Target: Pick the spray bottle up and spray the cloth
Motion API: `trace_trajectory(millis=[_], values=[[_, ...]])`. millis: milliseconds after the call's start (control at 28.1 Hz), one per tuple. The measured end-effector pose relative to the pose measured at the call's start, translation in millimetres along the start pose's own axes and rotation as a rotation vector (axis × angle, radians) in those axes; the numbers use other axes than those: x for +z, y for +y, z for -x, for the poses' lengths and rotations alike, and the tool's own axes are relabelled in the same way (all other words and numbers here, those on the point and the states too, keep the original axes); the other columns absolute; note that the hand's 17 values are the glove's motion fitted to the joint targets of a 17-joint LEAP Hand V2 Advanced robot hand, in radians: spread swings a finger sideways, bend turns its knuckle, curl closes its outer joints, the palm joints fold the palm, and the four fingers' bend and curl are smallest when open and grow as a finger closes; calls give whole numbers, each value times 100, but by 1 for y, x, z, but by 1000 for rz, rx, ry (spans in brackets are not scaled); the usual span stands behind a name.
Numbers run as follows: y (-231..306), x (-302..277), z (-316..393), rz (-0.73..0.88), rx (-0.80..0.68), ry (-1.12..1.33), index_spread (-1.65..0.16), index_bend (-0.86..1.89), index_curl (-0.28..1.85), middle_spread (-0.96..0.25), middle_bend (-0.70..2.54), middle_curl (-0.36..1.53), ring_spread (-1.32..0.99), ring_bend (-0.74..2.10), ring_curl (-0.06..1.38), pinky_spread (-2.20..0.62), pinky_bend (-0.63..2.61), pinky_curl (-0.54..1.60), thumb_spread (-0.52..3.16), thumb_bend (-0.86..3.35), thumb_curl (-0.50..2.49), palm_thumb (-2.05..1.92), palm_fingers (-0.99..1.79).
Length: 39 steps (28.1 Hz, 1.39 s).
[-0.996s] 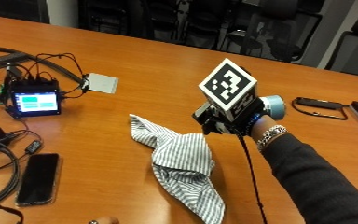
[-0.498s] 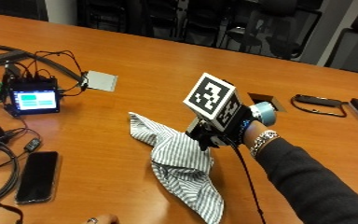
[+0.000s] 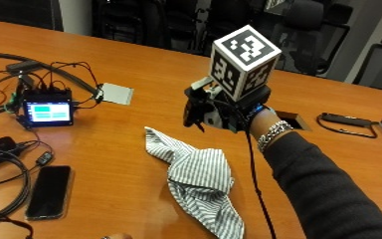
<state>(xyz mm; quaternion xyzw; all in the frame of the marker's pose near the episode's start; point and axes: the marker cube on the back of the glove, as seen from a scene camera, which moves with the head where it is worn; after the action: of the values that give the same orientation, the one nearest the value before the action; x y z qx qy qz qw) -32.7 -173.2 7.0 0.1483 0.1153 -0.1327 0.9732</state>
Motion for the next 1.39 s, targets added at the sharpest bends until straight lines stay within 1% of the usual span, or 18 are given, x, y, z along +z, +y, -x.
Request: trace_trajectory(millis=[178,320,427,569,676,782,889,996,1174,1387], values=[[-14,-27,5,-101,67,-189,-30,22,55,-26,41,50,-23,49,44,-22,44,38,60,-3,69,89,130],[-18,-25,10,-156,138,-361,-30,22,55,-26,41,50,-23,49,44,-21,44,38,59,-3,70,90,130],[-17,-7,15,-201,217,-561,-30,21,55,-26,40,49,-22,49,44,-22,44,38,59,-3,70,89,130],[-11,35,26,-295,325,-853,-30,20,55,-26,39,49,-22,49,44,-22,45,38,60,-3,70,90,130],[-3,65,35,-387,435,-1050,-30,19,55,-26,39,49,-21,49,44,-22,45,38,61,-3,70,90,129],[7,87,42,-462,555,-1185,-30,19,55,-26,38,49,-20,49,43,-22,46,38,62,-3,70,91,129],[13,105,44,-491,634,-1254,-29,19,55,-26,38,49,-20,49,43,-22,45,38,64,-3,70,91,129],[14,121,45,-478,677,-1261,-29,19,55,-26,38,49,-19,49,43,-22,45,38,65,-3,69,91,128],[7,135,43,-472,676,-1230,-29,19,54,-26,38,49,-19,49,43,-22,45,38,67,-3,69,91,128],[0,123,30,-522,669,-1210,-29,19,54,-26,38,49,-19,49,43,-22,45,38,70,-3,68,90,129]])
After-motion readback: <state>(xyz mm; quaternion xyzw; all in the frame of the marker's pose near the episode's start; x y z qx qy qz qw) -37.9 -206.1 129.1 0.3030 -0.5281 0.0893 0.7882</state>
